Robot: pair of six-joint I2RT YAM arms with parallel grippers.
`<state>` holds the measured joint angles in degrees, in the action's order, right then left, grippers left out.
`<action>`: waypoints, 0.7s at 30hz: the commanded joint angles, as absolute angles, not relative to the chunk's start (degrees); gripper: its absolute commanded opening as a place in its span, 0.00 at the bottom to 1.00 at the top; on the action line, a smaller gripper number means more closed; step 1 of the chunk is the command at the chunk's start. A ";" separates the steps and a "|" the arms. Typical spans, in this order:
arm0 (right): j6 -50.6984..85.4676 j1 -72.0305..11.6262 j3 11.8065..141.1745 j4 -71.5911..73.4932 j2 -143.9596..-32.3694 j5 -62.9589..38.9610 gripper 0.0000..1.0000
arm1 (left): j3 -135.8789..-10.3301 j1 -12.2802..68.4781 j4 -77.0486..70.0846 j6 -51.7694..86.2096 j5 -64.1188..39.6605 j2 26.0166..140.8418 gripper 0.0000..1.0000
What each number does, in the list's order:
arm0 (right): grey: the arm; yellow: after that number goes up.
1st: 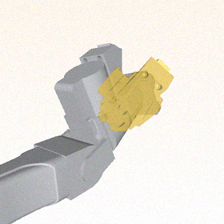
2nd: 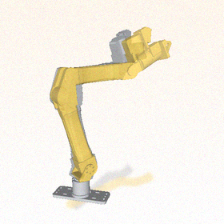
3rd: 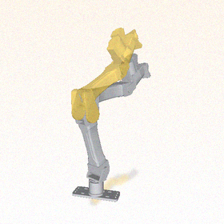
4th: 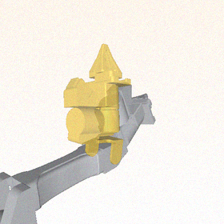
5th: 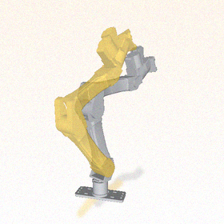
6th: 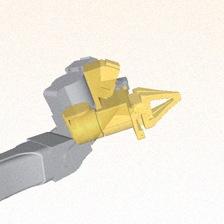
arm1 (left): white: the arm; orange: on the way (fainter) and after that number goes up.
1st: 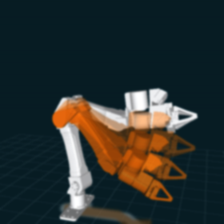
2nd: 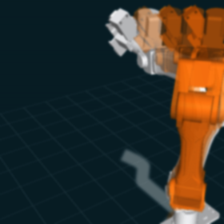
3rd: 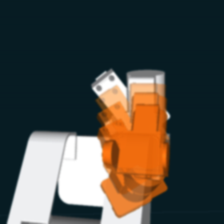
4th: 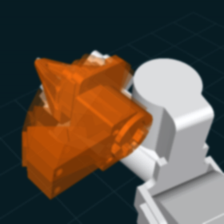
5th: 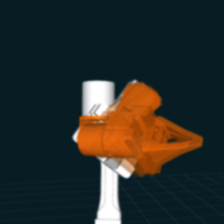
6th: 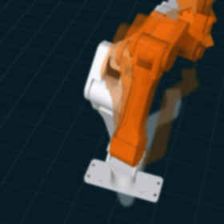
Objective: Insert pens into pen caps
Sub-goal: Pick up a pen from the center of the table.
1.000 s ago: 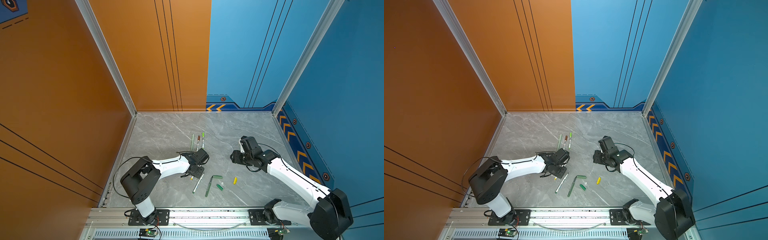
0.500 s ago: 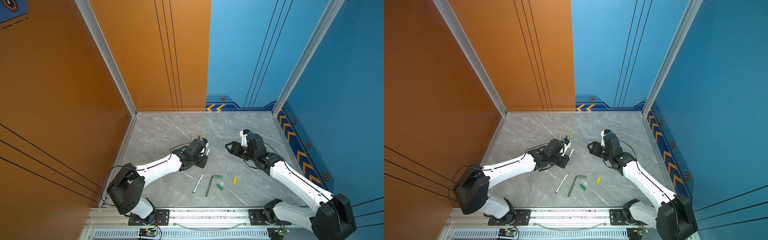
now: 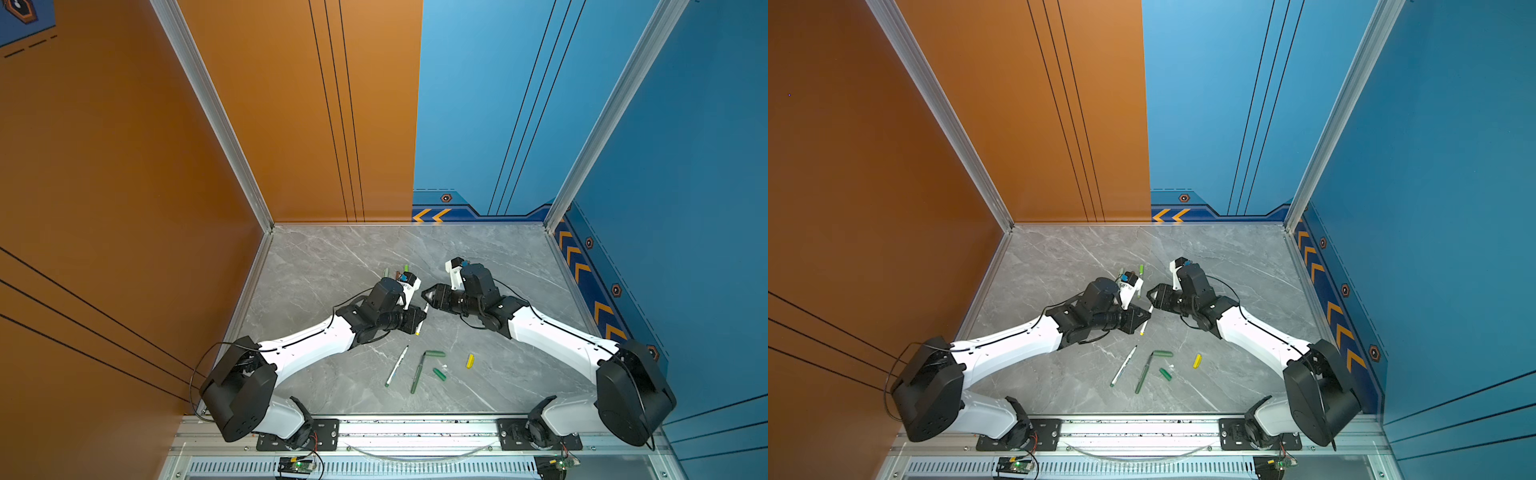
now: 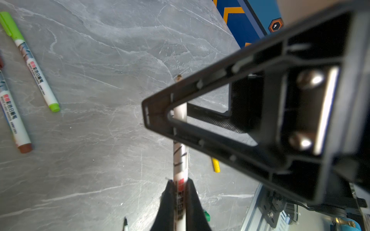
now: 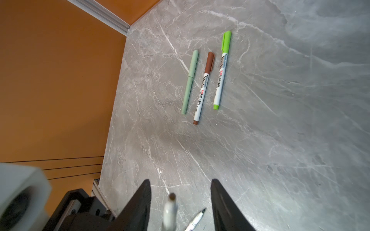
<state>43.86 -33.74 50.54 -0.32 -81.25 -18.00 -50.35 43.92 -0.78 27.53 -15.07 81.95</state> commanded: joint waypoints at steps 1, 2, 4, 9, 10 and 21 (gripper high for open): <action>43.75 -34.74 52.70 0.93 -82.11 -17.48 0.38 | -49.77 43.79 -2.64 28.52 -16.21 81.00 0.00; 43.61 -34.93 52.88 0.70 -82.17 -17.19 0.34 | -49.68 43.82 -2.59 28.66 -15.92 80.99 0.00; 43.34 -35.31 53.15 0.02 -81.98 -16.51 0.24 | -49.59 43.79 -2.66 28.92 -15.39 81.12 0.00; 42.90 -35.77 53.76 -1.61 -81.18 -14.99 0.05 | -49.30 43.54 -3.60 29.56 -14.47 81.55 0.00; 42.82 -35.76 53.85 -1.81 -81.01 -14.82 0.05 | -49.43 43.47 -3.69 29.67 -14.64 81.68 0.00; 42.21 -35.80 54.76 -3.07 -78.67 -13.66 0.04 | -48.29 43.33 -3.69 29.47 -15.96 82.22 0.30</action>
